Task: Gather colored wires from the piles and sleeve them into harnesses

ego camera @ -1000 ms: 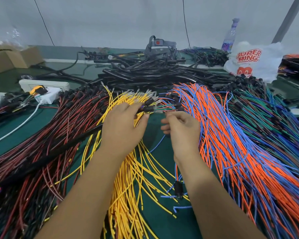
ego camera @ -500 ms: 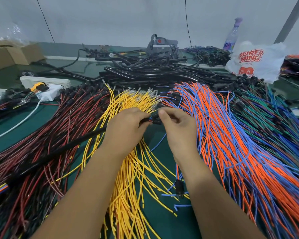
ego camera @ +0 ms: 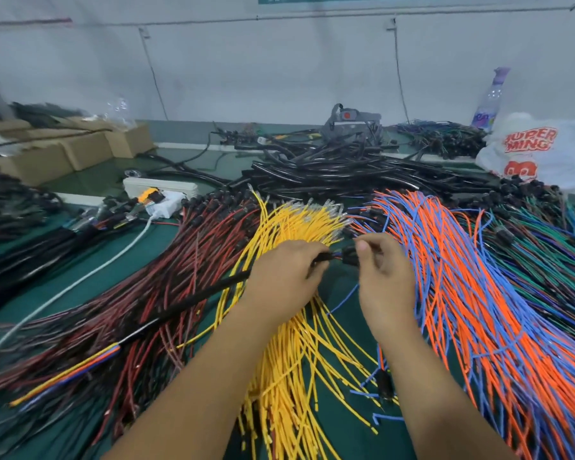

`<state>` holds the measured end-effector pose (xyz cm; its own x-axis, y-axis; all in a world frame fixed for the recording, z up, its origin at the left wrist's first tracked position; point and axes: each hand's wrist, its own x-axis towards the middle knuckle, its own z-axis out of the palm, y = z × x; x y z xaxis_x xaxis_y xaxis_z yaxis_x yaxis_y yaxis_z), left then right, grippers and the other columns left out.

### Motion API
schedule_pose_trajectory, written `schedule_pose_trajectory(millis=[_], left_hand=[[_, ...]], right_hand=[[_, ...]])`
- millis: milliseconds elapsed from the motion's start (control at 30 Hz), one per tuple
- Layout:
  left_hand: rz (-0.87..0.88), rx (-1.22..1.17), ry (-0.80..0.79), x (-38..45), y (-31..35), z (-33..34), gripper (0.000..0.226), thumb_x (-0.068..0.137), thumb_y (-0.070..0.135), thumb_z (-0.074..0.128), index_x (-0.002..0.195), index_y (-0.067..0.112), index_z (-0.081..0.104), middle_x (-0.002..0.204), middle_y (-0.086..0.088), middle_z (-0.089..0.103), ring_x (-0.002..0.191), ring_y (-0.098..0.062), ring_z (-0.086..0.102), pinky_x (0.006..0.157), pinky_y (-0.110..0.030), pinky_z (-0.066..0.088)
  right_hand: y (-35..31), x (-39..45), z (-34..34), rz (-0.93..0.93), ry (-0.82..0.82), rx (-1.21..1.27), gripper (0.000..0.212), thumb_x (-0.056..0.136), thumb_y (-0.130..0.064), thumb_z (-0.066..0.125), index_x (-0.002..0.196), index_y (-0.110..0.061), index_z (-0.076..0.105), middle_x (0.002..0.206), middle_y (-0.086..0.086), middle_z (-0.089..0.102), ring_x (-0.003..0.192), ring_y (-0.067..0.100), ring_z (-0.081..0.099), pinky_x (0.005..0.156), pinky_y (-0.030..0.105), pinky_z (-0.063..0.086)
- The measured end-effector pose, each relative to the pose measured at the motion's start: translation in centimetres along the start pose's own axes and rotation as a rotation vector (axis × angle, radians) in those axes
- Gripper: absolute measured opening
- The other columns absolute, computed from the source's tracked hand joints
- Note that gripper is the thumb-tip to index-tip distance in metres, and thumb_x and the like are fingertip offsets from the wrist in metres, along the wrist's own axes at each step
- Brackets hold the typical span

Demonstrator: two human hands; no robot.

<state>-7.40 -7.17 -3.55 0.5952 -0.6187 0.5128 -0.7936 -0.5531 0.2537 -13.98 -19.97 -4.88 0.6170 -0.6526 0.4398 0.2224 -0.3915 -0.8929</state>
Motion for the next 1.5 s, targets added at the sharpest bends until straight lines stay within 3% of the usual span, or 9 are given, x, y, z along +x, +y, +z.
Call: schedule_pose_trajectory(millis=[200, 433, 567, 700, 833, 967, 1133, 1367, 1500], left_hand=[[-0.228, 0.19, -0.093, -0.9, -4.0, -5.8, 0.046, 0.093, 0.061, 0.033, 0.068, 0.023, 0.038, 0.065, 0.006, 0.044, 0.068, -0.023, 0.05, 0.054, -0.033, 0.032], [-0.478, 0.098, 0.063, 1.8, -7.4, -14.9, 0.05, 0.091, 0.055, 0.052, 0.074, 0.008, 0.055, 0.063, -0.007, 0.055, 0.06, -0.024, 0.054, 0.052, -0.03, 0.032], [-0.529, 0.256, 0.209, 2.1, -10.8, -21.0, 0.04, 0.091, 0.054, 0.052, 0.072, 0.019, 0.054, 0.06, 0.001, 0.054, 0.055, -0.016, 0.051, 0.049, -0.027, 0.03], [-0.639, 0.586, 0.226, -0.1, -15.4, -22.6, 0.031, 0.093, 0.048, 0.049, 0.107, 0.022, 0.058, 0.1, -0.013, 0.062, 0.091, -0.034, 0.057, 0.078, -0.042, 0.048], [-0.843, 0.829, -0.115, -4.1, -19.4, -19.4, 0.059, 0.089, 0.047, 0.055, 0.137, 0.019, 0.036, 0.142, -0.02, 0.03, 0.134, -0.037, 0.024, 0.106, -0.053, 0.025], [-0.768, 0.691, -0.15, -5.2, -19.1, -14.4, 0.04, 0.09, 0.045, 0.053, 0.126, 0.028, 0.053, 0.135, -0.011, 0.041, 0.129, -0.033, 0.031, 0.102, -0.049, 0.03], [-0.734, -0.037, -0.15, -4.4, -16.2, -8.8, 0.032, 0.098, 0.03, 0.049, 0.125, 0.018, 0.058, 0.131, -0.007, 0.058, 0.119, -0.026, 0.052, 0.098, -0.03, 0.04], [-0.851, -0.161, 0.0, -5.0, -16.5, -7.4, 0.037, 0.099, 0.04, 0.045, 0.129, 0.019, 0.05, 0.114, 0.0, 0.056, 0.108, -0.025, 0.054, 0.085, -0.032, 0.038], [-0.88, -0.255, 0.169, -5.7, -16.8, -7.5, 0.02, 0.098, 0.029, 0.05, 0.099, 0.022, 0.068, 0.085, 0.003, 0.06, 0.079, -0.02, 0.054, 0.07, -0.029, 0.037]], right_hand=[[-1.8, -0.1, -0.3, -0.191, 0.283, 0.065, 0.014, 0.094, -0.019, 0.053, 0.107, -0.023, 0.059, 0.105, 0.002, 0.058, 0.096, 0.025, 0.059, 0.088, 0.04, 0.049], [-4.1, -2.6, 2.3, -0.477, -0.219, -0.166, 0.033, 0.091, -0.016, 0.054, 0.124, -0.019, 0.06, 0.121, 0.001, 0.054, 0.115, 0.015, 0.049, 0.102, 0.024, 0.035], [-4.1, -4.6, 4.3, -0.361, -0.682, -0.271, 0.025, 0.098, -0.034, 0.049, 0.121, -0.038, 0.058, 0.12, -0.034, 0.038, 0.119, -0.019, 0.029, 0.105, 0.028, 0.033], [-3.2, -5.7, 5.5, -0.36, -0.882, -0.545, 0.033, 0.102, -0.04, 0.044, 0.134, -0.038, 0.05, 0.136, -0.018, 0.041, 0.131, 0.006, 0.03, 0.112, 0.029, 0.024], [-3.0, -5.8, 5.7, -0.391, -0.879, -0.573, 0.033, 0.101, -0.042, 0.041, 0.132, -0.037, 0.053, 0.129, -0.017, 0.045, 0.127, 0.009, 0.033, 0.11, 0.031, 0.023], [-2.6, -5.9, 5.8, -0.44, -0.856, -0.566, 0.033, 0.101, -0.041, 0.042, 0.13, -0.035, 0.055, 0.123, -0.017, 0.049, 0.121, 0.008, 0.036, 0.107, 0.031, 0.025], [-2.6, -6.0, 5.6, -0.422, -0.843, -0.547, 0.033, 0.1, -0.042, 0.042, 0.13, -0.036, 0.056, 0.123, -0.02, 0.05, 0.12, 0.005, 0.035, 0.106, 0.029, 0.027], [-2.4, -6.1, 5.6, -0.396, -0.826, -0.535, 0.033, 0.099, -0.043, 0.043, 0.129, -0.039, 0.056, 0.124, -0.025, 0.05, 0.12, -0.002, 0.034, 0.104, 0.023, 0.023], [-2.3, -6.1, 5.6, -0.387, -0.82, -0.521, 0.033, 0.099, -0.043, 0.043, 0.129, -0.04, 0.056, 0.123, -0.026, 0.05, 0.12, -0.003, 0.034, 0.101, 0.021, 0.022]])
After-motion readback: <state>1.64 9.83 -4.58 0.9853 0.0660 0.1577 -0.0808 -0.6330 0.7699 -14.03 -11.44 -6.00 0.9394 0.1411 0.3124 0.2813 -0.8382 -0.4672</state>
